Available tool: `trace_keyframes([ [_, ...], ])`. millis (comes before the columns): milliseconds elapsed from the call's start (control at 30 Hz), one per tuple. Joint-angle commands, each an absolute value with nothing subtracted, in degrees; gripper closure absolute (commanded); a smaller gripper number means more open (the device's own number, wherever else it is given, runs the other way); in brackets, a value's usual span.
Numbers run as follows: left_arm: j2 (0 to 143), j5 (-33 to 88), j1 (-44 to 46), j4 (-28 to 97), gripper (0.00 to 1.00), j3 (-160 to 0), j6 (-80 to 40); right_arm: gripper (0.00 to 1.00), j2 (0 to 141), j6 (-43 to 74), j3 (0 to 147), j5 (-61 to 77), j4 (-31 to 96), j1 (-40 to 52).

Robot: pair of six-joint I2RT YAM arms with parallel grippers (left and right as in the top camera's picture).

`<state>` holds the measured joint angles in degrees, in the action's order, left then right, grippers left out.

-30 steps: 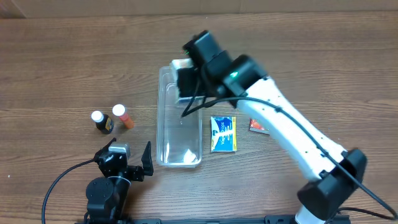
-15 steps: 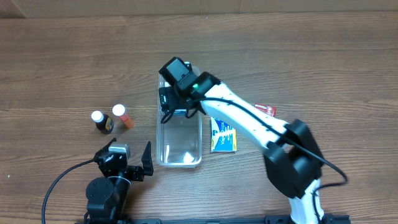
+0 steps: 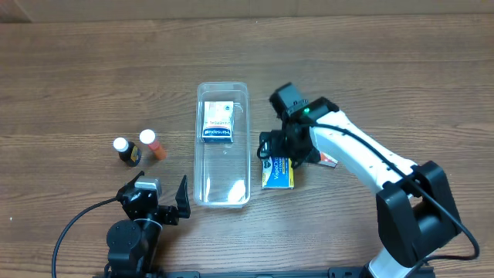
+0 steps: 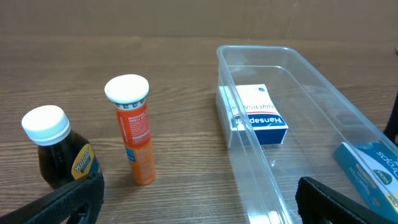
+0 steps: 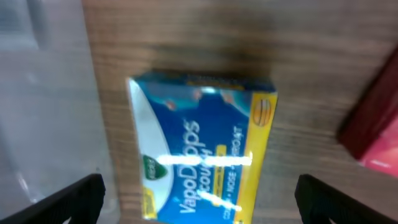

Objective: Pack container
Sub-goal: 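Grasp the blue VapoDrops box with the right gripper, then lower the VapoDrops box into the container and release it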

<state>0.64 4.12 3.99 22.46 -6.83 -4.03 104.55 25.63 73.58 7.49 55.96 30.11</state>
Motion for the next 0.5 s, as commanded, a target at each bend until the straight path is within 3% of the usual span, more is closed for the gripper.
trace_keyframes([
  [0, 0.32, 4.51, 3.62, 22.24, 0.00, -6.57, -2.94, 0.00, 103.28, 23.92, 69.21, 9.10, 53.84, 31.00],
  [200, 0.32, 4.51, 3.62, 22.24, 0.00, -6.57, -2.94, 0.00, 107.11, 22.68, 67.83, 6.50, 51.77, 33.15],
  [233, 0.32, 4.51, 3.62, 22.24, 0.00, -6.57, -2.94, 0.04, 108.77, 22.70, 67.83, 6.46, 51.22, 33.08],
  [267, 0.32, 4.51, 3.62, 22.24, 0.00, -6.57, -2.94, 0.16, 109.65, 24.51, 67.83, 5.37, 51.27, 32.23],
  [300, 0.32, 4.51, 3.62, 22.24, 0.00, -6.57, -2.94, 0.21, 109.54, 25.54, 68.23, 4.54, 51.64, 31.53],
  [400, 0.32, 4.51, 3.62, 22.24, 0.00, -6.57, -2.94, 0.31, 108.68, 25.71, 72.84, 2.50, 54.81, 30.11],
  [467, 0.32, 4.51, 3.62, 22.24, 0.00, -6.57, -2.94, 0.31, 107.11, 25.67, 78.78, -0.58, 59.64, 30.13],
])
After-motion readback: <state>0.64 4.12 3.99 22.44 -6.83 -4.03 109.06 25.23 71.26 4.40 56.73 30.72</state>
